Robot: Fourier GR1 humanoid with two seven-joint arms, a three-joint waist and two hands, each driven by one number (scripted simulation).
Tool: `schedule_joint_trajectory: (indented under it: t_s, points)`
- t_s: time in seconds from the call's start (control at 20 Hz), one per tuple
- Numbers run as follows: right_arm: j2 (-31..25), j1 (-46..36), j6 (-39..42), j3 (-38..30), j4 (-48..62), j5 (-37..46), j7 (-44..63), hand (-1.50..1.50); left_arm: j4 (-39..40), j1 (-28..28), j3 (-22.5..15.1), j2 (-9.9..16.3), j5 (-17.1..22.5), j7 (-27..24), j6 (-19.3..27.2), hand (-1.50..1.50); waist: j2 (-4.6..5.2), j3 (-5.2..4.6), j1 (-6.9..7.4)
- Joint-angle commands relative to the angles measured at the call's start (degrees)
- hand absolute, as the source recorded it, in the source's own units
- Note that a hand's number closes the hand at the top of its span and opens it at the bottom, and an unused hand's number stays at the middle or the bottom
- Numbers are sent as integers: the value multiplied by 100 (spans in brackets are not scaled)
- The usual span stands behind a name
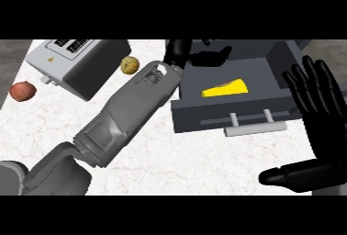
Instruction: Pick up the cup, place it into the drawer and close the drawer
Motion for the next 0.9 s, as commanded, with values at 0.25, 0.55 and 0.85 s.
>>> schedule_joint_trajectory:
  t_s: [0.25,0.55,0.85]
  points:
    - [-21,-433,7,-106,184,-248,59,-150,-336,-24,-66,0,673,-210,86,-150,16,-4,-17]
    - [152,-63,-24,89,-84,-375,259,-150,-705,10,175,-1,1157,-766,-258,-150,-61,-8,208]
    - [-286,445,570,-290,-407,-876,183,150,-1111,576,561,116,1190,-774,-557,-150,-160,-10,568]
